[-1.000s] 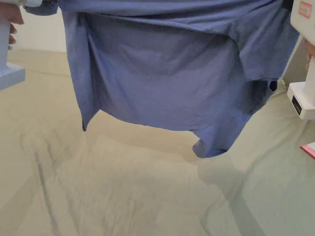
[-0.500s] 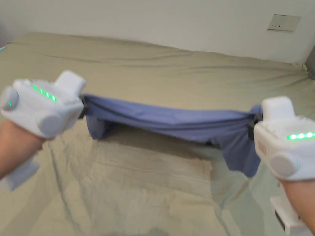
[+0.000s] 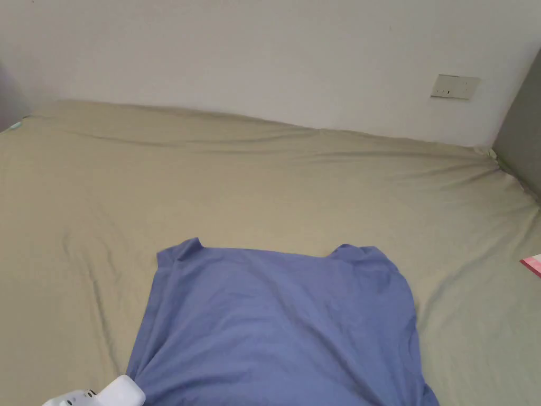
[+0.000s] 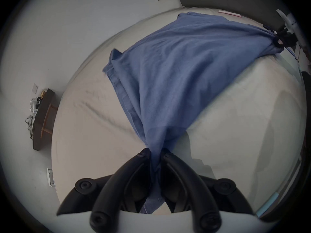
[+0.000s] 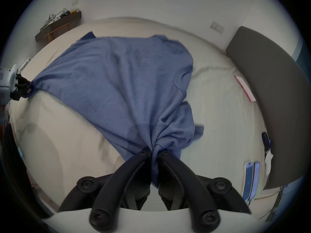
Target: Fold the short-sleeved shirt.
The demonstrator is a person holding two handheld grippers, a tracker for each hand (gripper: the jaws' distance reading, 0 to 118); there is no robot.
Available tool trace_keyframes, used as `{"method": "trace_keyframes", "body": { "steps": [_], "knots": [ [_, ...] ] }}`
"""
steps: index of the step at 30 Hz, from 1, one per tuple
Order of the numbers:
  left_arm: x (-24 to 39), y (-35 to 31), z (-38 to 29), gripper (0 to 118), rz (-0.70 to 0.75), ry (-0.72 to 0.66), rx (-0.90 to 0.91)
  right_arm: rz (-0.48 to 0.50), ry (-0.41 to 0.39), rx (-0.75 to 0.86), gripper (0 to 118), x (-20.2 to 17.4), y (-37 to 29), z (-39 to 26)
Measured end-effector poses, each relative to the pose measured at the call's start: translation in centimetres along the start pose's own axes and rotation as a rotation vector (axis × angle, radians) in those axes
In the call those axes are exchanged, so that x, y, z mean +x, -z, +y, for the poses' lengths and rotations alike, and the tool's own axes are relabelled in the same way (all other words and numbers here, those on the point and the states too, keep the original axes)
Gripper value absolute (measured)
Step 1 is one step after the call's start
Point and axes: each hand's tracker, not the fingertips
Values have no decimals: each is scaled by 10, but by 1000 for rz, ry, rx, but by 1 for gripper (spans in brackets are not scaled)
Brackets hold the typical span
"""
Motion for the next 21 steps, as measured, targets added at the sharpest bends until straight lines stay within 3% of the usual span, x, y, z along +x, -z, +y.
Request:
{"method": "trace_keyframes", "body": {
  "steps": [9, 14, 17, 18, 19, 20, 21],
  "knots": [
    [16, -53, -50, 10, -38, -25, -74, 139, 119, -146, 9, 0, -51, -54],
    [31, -61, -70, 10, -76, -44, -121, 127, 79, -195, 9, -16, -55, -75],
    [32, -57, -71, 10, -62, -102, -102, 134, 111, -194, 10, -14, -47, -78],
    [29, -57, -69, 10, -58, -129, -97, 125, 138, -180, 17, -13, -49, -75],
    [27, -58, -67, 16, -59, -161, -84, 113, 155, -162, 35, -10, -52, -71],
    [24, -61, -64, 41, -53, -201, -55, 100, 166, -130, 78, -7, -56, -66],
    [20, -66, -59, 72, -56, -243, -25, 113, 176, -91, 102, -2, -62, -59]
  ]
}}
